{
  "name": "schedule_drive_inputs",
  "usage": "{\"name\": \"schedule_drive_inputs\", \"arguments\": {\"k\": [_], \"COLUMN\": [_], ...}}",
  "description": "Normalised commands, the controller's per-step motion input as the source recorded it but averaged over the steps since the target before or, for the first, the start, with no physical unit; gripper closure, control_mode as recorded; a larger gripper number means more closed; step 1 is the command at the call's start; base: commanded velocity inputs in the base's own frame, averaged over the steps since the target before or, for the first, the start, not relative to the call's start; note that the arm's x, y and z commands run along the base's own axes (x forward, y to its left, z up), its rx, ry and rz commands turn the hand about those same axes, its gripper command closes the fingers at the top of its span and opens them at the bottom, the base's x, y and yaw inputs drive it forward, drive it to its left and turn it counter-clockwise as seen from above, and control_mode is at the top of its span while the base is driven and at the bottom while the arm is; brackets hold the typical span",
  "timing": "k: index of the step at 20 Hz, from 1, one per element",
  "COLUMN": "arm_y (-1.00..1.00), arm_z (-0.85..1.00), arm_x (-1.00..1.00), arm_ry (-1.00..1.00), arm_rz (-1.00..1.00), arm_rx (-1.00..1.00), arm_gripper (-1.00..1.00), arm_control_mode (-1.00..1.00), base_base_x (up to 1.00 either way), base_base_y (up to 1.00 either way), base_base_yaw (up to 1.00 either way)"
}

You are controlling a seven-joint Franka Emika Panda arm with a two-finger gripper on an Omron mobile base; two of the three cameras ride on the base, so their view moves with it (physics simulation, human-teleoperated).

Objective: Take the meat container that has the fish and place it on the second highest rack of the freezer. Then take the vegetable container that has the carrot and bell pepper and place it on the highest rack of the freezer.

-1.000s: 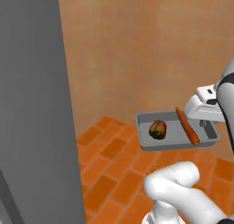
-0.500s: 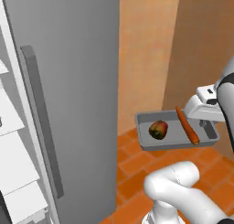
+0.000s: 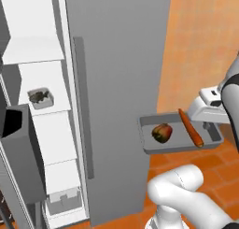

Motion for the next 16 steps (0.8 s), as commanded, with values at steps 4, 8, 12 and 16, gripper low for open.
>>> {"name": "schedule_drive_inputs", "arguments": {"k": [4,8,12,16], "arm_y": [0.0,0.0,0.0,0.0], "arm_z": [0.0,0.0,0.0,0.0], "arm_x": [0.0,0.0,0.0,0.0], "arm_ry": [0.0,0.0,0.0,0.0], "arm_rz": [0.0,0.0,0.0,0.0], "arm_rx": [0.0,0.0,0.0,0.0], "arm_gripper": [1.0,1.0,1.0,1.0], "arm_control_mode": [1.0,1.0,1.0,1.0], "base_base_x": [0.52,0.45,0.01,-0.01], "base_base_y": [0.49,0.79,0.26,0.0], "base_base_yaw": [0.21,0.22,0.44,0.5]}}
